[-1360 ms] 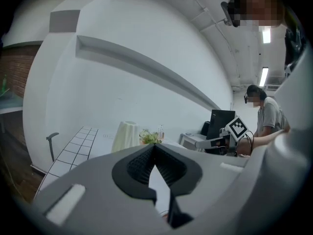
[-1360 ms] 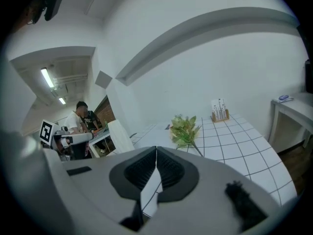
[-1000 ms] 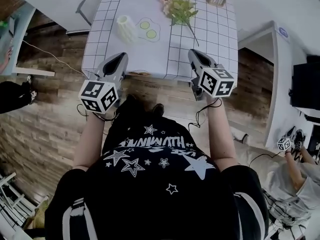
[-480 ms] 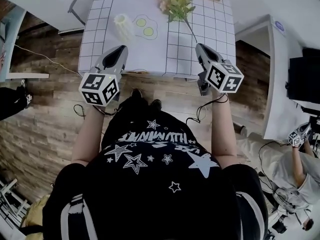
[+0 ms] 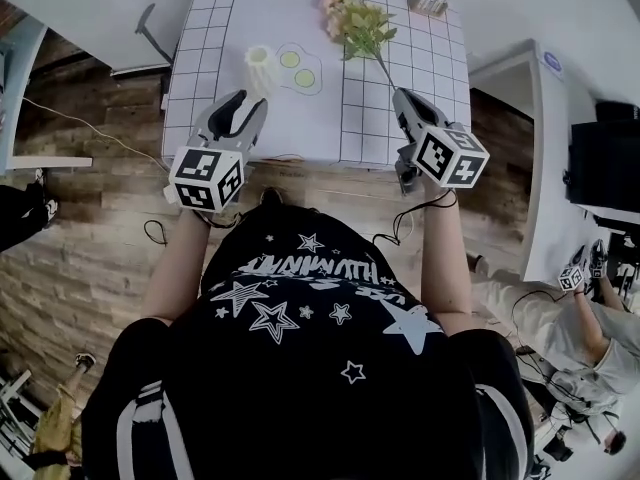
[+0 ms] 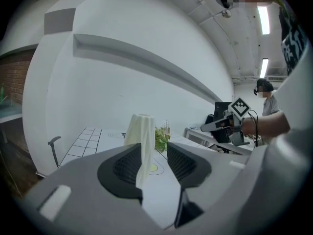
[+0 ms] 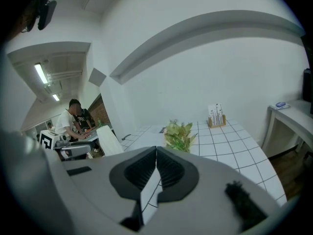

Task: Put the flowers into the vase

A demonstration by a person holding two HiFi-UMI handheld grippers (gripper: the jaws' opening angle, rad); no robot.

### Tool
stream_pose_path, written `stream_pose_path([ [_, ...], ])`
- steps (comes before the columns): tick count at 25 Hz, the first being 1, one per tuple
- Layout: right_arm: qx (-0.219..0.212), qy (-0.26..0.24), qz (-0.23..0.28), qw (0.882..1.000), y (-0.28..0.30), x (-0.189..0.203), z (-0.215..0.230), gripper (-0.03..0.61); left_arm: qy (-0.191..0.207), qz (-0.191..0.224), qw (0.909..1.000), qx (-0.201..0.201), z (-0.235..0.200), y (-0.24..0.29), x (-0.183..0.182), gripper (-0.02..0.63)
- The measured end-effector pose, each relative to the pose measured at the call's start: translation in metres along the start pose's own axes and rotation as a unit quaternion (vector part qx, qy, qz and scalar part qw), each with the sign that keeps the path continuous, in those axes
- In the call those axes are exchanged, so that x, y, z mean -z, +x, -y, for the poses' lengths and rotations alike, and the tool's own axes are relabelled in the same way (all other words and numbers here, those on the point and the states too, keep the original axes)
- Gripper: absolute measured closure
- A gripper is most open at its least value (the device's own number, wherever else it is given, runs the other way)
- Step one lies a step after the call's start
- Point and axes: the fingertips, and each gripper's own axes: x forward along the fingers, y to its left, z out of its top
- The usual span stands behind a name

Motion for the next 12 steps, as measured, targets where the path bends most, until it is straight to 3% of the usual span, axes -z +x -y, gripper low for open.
stream_pose_path([
  [6,0.002,0.01,-0.014,1.0,0.018,0.007,-0.005,0.566,0.005,-0.012,0.9994,0.032,-0.004,0.018,0.019,0.257],
  [12,0.008,0.012,-0.02,1.0,0.033,0.005,-0.01,0.566,-0.003,-0.026,0.9982,0.055,-0.018,0.041,0.031,0.159],
])
